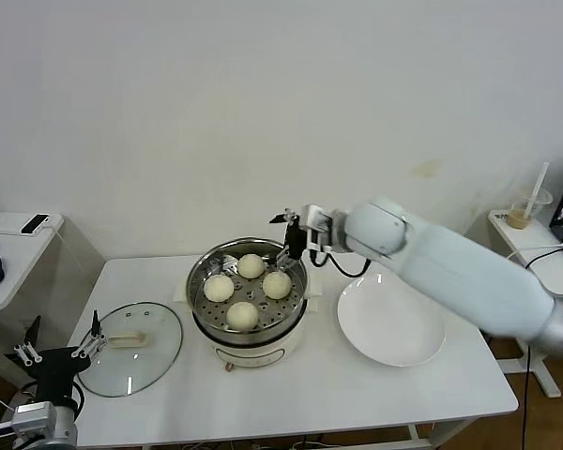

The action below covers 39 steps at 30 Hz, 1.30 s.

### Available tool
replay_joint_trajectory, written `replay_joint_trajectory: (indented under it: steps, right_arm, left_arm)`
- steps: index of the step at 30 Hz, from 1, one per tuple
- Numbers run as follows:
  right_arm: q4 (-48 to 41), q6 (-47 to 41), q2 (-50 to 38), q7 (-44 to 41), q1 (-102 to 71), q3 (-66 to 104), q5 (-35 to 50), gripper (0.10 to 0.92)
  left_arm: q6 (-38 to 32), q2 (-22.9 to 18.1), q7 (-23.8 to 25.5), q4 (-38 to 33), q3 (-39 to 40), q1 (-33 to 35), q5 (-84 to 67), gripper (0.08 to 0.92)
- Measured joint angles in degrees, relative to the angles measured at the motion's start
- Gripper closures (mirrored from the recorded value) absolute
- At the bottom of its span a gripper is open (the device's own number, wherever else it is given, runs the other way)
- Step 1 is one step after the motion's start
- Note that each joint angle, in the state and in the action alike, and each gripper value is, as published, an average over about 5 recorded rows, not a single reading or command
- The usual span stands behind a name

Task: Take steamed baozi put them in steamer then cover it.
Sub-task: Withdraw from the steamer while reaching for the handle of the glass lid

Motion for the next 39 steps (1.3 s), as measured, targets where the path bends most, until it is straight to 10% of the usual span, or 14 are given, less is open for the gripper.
replay_joint_trajectory:
  steps: [19, 39]
  right_arm:
    - [13.75, 23.83, 8.39, 12.42, -55.86, 57.08, -7.3, 0.203]
    - [21.47, 27.65, 26.14, 17.22, -85.15, 80.37, -10.54, 0.203]
  left_arm:
    - [-5.3, 0.89, 2.9, 6.39, 2.58, -0.4, 7.76, 0.177]
    - [-13.76, 8.76, 2.3, 21.12, 2.33, -0.61, 59.93, 0.177]
